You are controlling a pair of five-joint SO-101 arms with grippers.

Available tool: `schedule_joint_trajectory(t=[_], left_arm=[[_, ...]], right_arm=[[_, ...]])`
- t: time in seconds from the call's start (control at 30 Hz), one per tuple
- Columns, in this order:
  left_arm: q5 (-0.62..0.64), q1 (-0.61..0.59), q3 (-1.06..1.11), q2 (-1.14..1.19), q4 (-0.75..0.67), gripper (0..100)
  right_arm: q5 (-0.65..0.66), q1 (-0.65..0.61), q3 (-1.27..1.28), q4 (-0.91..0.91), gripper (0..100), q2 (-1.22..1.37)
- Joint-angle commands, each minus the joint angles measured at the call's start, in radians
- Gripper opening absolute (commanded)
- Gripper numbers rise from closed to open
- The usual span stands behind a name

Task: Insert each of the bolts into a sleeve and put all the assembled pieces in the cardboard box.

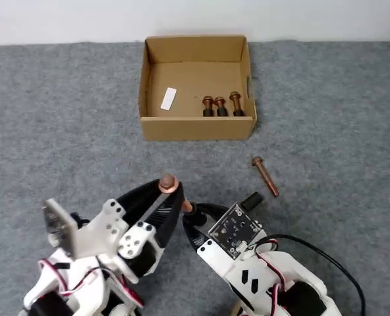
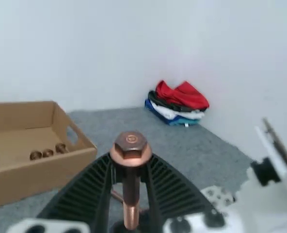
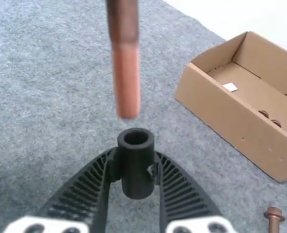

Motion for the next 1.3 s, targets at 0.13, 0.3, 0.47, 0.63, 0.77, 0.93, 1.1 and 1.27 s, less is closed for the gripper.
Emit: schedule_joint_trajectory(t=[0.13,0.3,0.47,0.63,0.77,0.93,1.1,1.27], left_arm=[[0.0,0.011,0.061,0.008,-0.035,0],[-0.002,-0.011,0.064,0.006,-0.035,0],[-0.002,-0.025,0.105,0.006,-0.035,0],[-0.002,-0.048,0.119,0.006,-0.057,0],[0.0,-0.018,0.12,0.006,0.017,0],[0.0,0.02,0.117,0.011,0.178,0],[-0.002,0.026,0.122,0.014,0.235,1],[-0.121,0.011,0.162,0.014,0.276,6]], right_arm=[[0.012,-0.01,-0.02,-0.027,0.9,-0.015],[0.012,-0.01,-0.04,-0.027,0.9,-0.015],[0.012,-0.01,-0.066,-0.024,0.9,-0.015],[0.011,-0.01,-0.072,-0.025,0.9,-0.015],[0.011,-0.01,-0.074,-0.025,0.9,-0.016],[0.011,-0.008,-0.089,-0.025,0.9,-0.016],[0.011,-0.008,-0.089,-0.027,0.9,-0.016],[0.011,-0.008,-0.098,-0.028,0.9,-0.016]])
